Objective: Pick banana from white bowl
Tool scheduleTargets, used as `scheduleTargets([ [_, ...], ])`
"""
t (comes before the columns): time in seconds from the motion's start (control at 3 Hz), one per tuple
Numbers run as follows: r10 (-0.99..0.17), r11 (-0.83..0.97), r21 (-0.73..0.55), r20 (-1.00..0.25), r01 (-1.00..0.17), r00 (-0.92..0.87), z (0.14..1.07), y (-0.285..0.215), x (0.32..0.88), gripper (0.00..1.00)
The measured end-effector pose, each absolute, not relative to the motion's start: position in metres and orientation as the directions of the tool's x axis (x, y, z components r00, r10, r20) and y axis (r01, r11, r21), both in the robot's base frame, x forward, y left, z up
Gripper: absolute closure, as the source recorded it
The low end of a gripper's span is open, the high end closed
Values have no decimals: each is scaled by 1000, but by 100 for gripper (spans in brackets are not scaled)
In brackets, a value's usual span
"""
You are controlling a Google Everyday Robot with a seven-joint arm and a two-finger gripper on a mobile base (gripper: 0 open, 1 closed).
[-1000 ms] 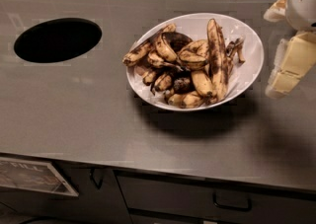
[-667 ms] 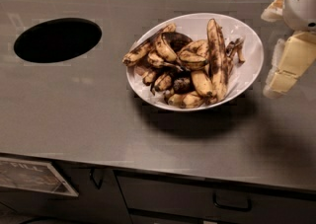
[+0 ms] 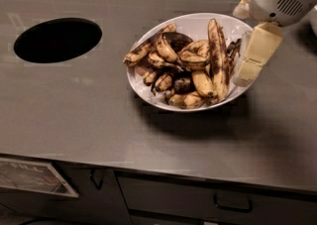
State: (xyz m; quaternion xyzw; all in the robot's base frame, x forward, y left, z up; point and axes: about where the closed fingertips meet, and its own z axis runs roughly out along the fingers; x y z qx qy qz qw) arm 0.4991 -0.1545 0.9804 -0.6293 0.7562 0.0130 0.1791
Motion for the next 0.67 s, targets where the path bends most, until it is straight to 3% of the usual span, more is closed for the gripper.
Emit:
scheduleTargets([
  [0.67,-915,277,-163,-345,-947,-208,978,-155,505,0],
])
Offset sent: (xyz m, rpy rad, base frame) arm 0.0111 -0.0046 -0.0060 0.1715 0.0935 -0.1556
